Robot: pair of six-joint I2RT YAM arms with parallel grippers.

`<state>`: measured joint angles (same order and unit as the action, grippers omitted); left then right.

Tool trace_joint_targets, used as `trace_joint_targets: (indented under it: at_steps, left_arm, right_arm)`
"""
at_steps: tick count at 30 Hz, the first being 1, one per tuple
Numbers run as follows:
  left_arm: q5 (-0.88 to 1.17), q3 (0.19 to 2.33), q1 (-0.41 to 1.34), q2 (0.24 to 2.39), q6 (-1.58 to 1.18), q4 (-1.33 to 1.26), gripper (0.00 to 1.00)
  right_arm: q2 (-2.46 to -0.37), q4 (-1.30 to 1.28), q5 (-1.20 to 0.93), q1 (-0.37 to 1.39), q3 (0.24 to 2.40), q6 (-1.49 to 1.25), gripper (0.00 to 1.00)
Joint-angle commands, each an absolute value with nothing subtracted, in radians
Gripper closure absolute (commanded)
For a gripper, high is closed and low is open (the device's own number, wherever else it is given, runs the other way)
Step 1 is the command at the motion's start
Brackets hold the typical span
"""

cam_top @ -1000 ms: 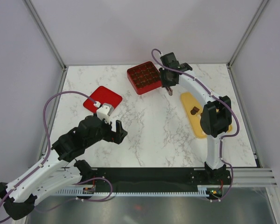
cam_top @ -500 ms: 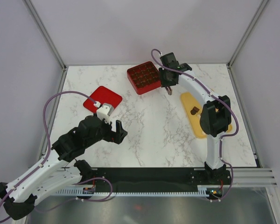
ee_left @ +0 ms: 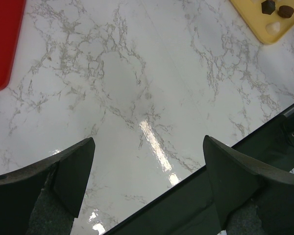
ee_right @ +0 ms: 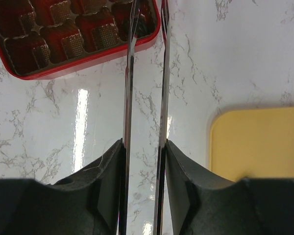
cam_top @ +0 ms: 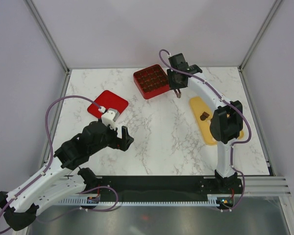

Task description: Pack the chocolate

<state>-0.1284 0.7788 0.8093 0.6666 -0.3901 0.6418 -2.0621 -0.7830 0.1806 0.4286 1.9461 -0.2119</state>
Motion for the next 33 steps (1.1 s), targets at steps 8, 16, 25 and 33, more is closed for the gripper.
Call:
trace_joint_targets:
  at_steps: [8,16,25,33]
  left_arm:
    - [-0.074,0.785,0.811,0.68,-0.362,0.623,0.0]
    - [-0.055,0.782,0.811,0.716,-0.365,0.618,0.01]
    - [-0.095,0.788,0.811,0.787,-0.377,0.617,0.02]
    - [-0.118,0.796,0.811,0.773,-0.382,0.595,0.02]
  right_arm:
    - [-1.764,-0.91,0.298,0.355,1.774,-0.276,0.57]
    - [-1.591,-0.908,0.298,0.157,1.516,-0.307,0.57]
    - [-1.623,-0.896,0.287,0.063,1.474,-0.336,0.55]
    - [-1.64,-0.864,0.267,-0.035,1.428,-0.328,0.54]
